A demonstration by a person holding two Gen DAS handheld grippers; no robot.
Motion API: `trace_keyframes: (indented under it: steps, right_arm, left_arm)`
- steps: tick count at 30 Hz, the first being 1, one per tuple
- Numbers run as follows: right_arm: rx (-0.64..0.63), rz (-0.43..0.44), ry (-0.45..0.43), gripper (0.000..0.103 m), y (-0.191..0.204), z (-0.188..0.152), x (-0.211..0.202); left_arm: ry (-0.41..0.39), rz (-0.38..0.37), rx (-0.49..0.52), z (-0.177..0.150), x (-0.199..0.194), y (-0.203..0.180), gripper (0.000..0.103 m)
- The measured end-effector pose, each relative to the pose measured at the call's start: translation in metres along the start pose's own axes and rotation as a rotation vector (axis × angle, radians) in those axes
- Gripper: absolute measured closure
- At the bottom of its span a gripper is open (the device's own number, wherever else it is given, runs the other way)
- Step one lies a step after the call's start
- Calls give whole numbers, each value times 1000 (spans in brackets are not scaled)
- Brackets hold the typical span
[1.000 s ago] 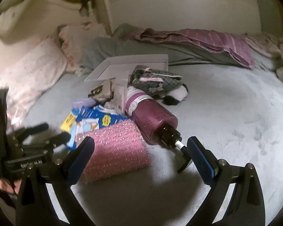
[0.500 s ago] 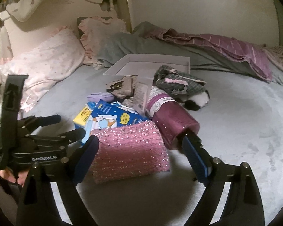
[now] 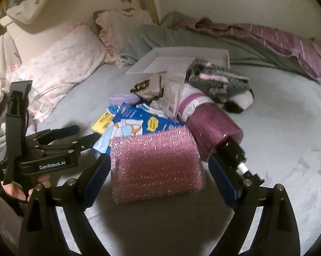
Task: Organize soft objects
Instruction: 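Grasp pink glittery pad with right tool while left tool grasps yellow package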
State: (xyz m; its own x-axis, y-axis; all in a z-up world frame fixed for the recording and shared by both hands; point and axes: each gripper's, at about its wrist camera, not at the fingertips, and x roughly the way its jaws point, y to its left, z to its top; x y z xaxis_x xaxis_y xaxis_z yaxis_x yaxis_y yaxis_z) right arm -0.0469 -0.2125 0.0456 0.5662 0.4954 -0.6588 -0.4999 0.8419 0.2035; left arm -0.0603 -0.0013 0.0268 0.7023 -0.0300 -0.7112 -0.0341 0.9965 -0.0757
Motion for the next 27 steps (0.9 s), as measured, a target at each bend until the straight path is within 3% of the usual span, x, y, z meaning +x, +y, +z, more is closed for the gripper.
trace_keyframes:
  steps: [4, 9, 17, 23, 27]
  right_arm:
    - [3, -7, 33, 9, -1, -1, 6]
    - [-35, 10, 109, 5, 7, 0, 21]
    - [-75, -69, 167, 1, 14, -6, 36]
    - [-71, -129, 63, 2, 18, -7, 10]
    - [-48, -82, 52, 2, 16, -10, 0]
  left_arm:
    - [27, -44, 10, 1, 5, -2, 25]
    - [18, -105, -52, 2, 4, 10, 26]
    - [28, -190, -165, -1, 8, 29, 26]
    - [13, -206, -207, -2, 5, 37, 28]
    - [8, -219, -212, -2, 1, 39, 35]
